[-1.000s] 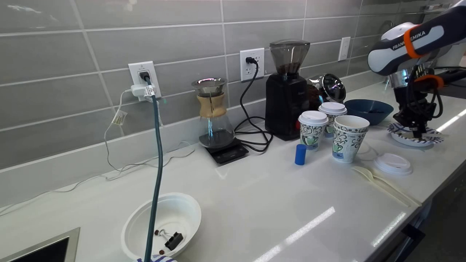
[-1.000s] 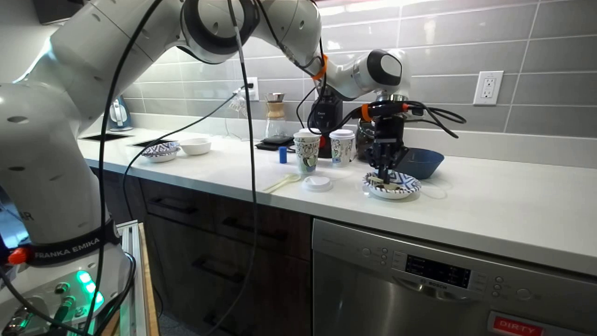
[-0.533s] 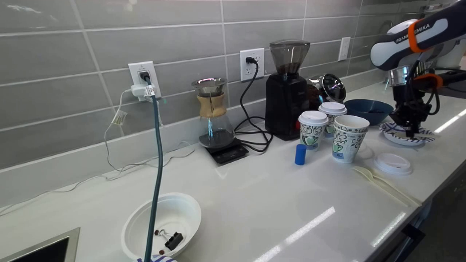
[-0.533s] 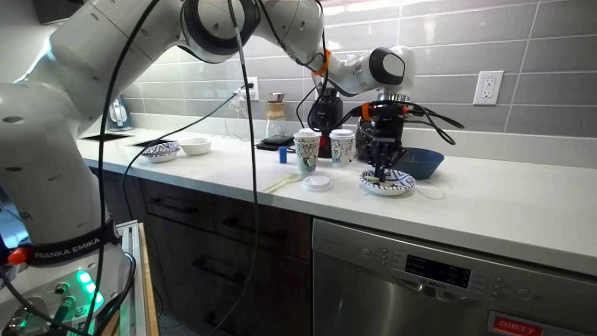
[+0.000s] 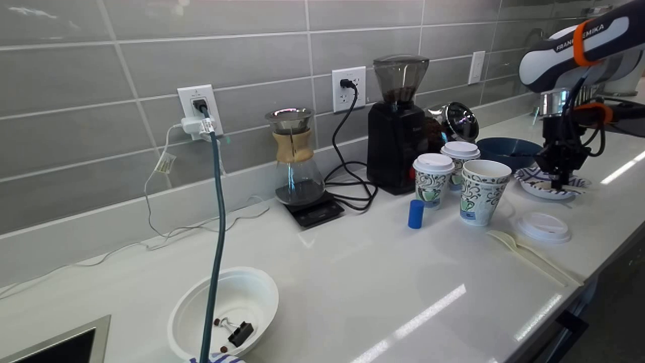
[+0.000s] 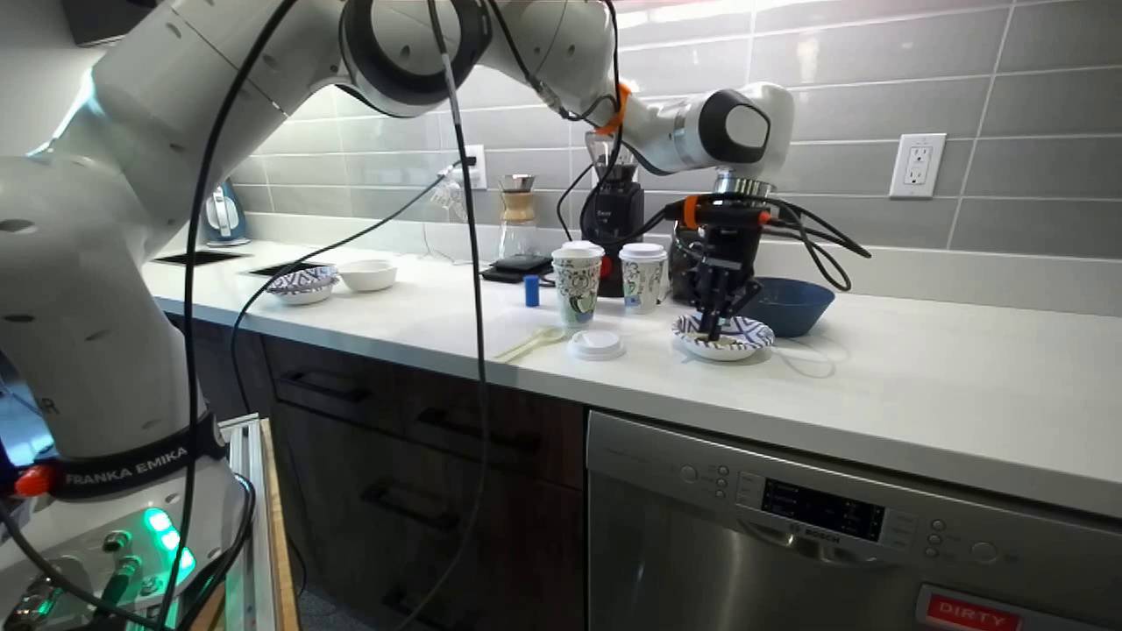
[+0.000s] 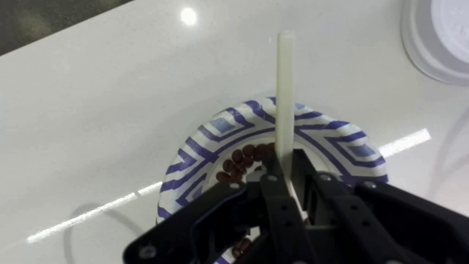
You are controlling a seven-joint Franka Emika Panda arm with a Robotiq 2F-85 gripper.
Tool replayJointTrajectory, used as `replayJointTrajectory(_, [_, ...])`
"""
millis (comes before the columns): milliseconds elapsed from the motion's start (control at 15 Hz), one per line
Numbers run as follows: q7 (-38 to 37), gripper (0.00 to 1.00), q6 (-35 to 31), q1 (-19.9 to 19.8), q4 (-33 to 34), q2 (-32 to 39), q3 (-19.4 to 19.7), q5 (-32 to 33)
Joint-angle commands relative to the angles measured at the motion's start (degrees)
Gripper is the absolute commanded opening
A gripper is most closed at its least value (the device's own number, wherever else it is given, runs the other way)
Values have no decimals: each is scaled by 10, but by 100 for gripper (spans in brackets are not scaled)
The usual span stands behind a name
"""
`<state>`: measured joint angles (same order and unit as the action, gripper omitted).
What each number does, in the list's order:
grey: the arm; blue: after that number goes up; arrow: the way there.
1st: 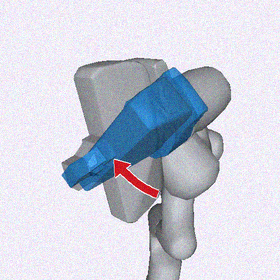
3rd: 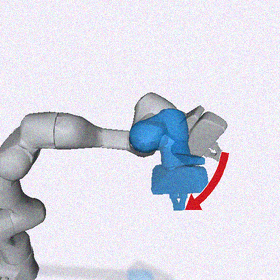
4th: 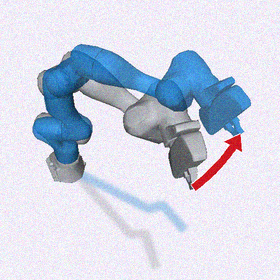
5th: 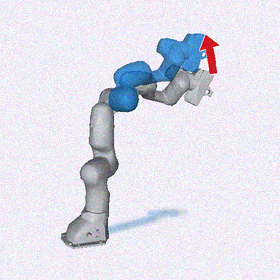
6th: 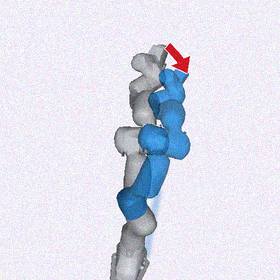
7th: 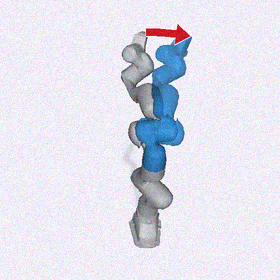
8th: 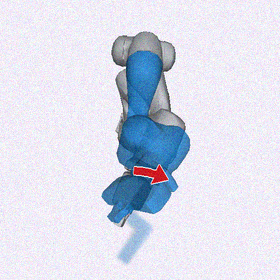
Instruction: Use the white spoon to place some contents from the black and white bowl into the open coffee cup
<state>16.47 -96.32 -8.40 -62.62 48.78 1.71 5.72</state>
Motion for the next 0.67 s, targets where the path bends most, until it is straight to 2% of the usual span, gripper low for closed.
replayJointTrajectory(0, [19, 3, -13, -18, 11, 7, -17, -35])
replayJointTrajectory(333, [40, 3, -29, -33, 8, 8, -33, -73])
replayJointTrajectory(600, [48, 3, -30, -32, 10, 9, -32, -78])
